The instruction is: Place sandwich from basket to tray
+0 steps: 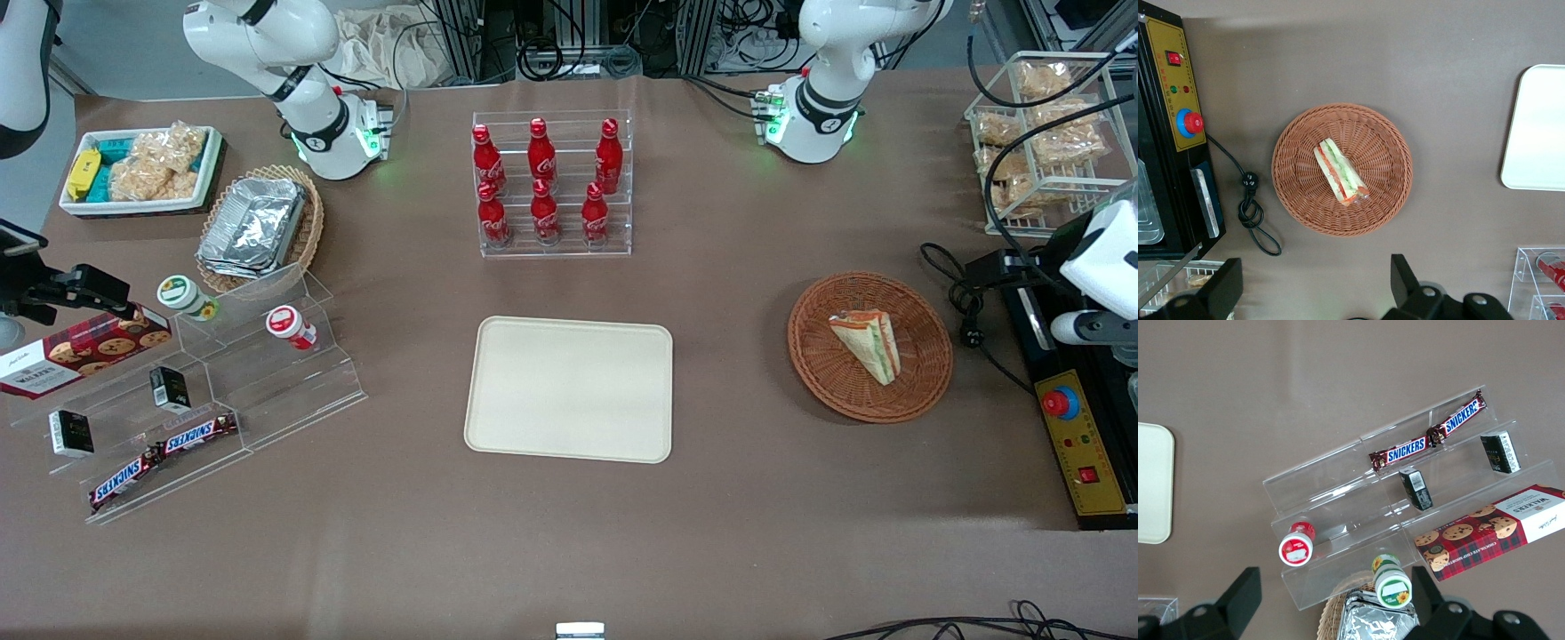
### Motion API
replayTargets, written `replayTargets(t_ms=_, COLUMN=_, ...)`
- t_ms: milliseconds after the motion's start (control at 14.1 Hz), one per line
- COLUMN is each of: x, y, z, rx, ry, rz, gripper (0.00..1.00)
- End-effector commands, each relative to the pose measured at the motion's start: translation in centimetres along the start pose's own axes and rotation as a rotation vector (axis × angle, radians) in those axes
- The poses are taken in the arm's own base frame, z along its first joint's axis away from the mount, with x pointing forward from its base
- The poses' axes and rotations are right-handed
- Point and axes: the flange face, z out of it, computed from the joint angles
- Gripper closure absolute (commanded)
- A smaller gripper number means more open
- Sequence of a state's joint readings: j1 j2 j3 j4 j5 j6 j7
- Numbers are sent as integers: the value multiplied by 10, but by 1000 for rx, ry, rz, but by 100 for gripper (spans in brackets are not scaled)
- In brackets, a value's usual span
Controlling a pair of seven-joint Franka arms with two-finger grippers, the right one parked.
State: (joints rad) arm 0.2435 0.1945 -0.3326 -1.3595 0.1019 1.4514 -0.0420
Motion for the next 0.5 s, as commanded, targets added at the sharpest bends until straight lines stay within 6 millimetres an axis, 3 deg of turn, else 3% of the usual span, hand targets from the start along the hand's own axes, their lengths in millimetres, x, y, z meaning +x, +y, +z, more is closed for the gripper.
replayTargets(t_ms=0, x=-1, y=-2, z=-3, rx=-8, ry=4, rz=4, gripper=1)
replayTargets(t_ms=425, x=-2, y=-3, z=-5, rx=-11, ry=2, rz=-2, gripper=1)
